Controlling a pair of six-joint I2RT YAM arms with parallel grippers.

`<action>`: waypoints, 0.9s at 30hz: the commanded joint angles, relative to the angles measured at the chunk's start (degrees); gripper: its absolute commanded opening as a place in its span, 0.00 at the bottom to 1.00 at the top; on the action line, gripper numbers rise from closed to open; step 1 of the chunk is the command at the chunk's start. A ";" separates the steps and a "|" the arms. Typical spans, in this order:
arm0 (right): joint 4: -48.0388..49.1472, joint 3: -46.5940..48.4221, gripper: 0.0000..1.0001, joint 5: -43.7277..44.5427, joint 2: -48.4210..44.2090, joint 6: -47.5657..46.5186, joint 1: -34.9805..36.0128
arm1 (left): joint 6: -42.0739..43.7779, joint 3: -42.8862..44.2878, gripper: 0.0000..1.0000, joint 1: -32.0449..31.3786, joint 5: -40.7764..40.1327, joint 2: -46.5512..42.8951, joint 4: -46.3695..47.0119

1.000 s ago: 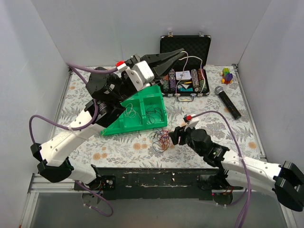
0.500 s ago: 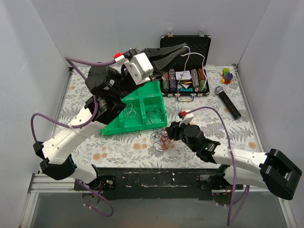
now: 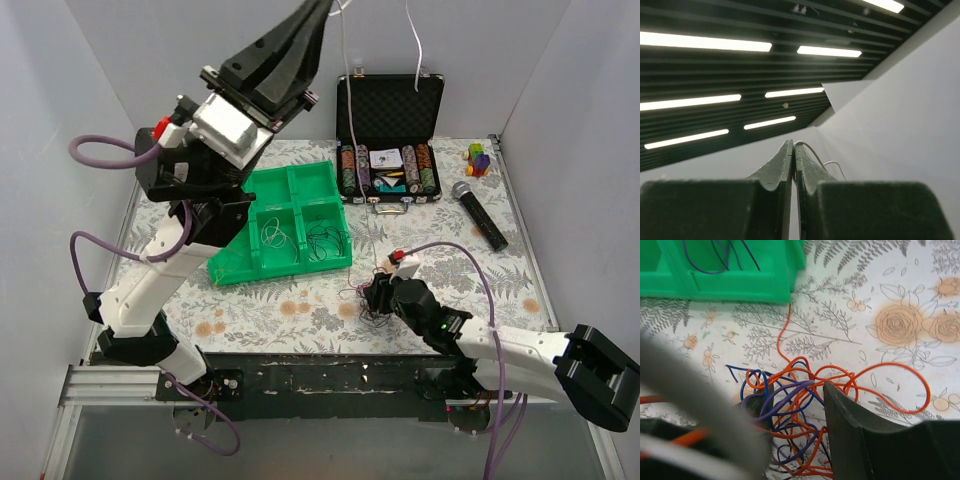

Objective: Untangle the cables
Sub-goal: Place the cable in the bin.

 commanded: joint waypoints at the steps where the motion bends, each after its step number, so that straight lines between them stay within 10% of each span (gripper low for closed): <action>1: -3.67 -3.45 0.52 1.88 -2.14 4.46 0.37 | 10.33 4.53 0.00 -0.18 0.34 -0.46 7.15; 14: -8.33 -5.65 0.57 2.94 -4.08 8.16 0.37 | 30.46 4.97 0.00 -0.18 -0.18 0.67 17.69; 20: -8.69 -6.70 0.53 2.85 -2.15 10.27 0.37 | 41.10 20.52 0.00 -0.18 7.10 8.76 17.71; 27: -9.56 -7.06 0.52 2.58 -2.93 10.71 0.37 | 46.04 13.77 0.00 -0.18 5.82 3.41 19.82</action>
